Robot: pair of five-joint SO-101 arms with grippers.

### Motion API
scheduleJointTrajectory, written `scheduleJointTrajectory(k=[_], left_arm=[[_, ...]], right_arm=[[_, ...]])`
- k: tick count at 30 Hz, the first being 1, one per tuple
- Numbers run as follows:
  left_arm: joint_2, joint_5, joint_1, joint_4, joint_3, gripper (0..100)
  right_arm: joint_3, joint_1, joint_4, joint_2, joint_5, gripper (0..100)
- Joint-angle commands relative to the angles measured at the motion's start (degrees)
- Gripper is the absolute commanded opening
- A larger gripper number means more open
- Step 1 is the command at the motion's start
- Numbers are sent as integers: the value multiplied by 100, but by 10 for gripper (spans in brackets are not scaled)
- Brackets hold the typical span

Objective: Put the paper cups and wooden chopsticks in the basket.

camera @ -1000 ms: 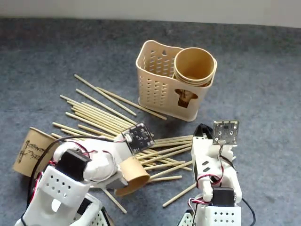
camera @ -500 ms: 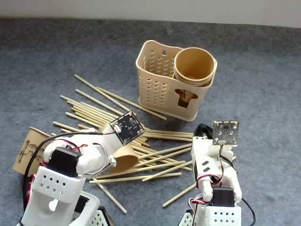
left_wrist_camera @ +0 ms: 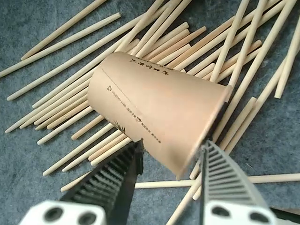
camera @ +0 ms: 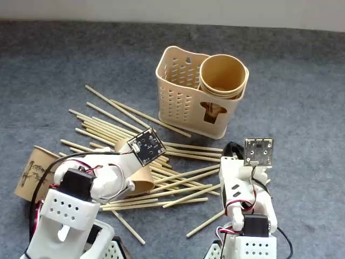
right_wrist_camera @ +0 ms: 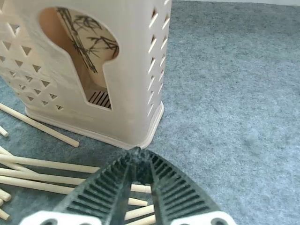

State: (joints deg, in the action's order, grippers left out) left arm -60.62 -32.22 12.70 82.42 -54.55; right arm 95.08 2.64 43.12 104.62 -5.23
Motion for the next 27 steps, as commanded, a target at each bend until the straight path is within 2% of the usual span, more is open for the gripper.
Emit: scheduleJointTrajectory(k=[1,4,8,13,19,27], left_arm=[[-57,9,-224,-668,-330,230],[-57,18,-435,-976,-435,230],[-145,387,-567,-1055,-391,219],[-1138,413,-514,-1011,-374,75],[-2527,413,-567,-782,-400,9],[-2809,396,-576,-466,-391,6]], right_arm=[[-31,-4,-145,66,-105,5],[-31,-4,-145,66,-105,5],[-31,-4,-145,66,-105,5],[-31,-4,-145,66,-105,5],[-31,-4,-145,66,-105,5],[-31,-4,-145,66,-97,5]])
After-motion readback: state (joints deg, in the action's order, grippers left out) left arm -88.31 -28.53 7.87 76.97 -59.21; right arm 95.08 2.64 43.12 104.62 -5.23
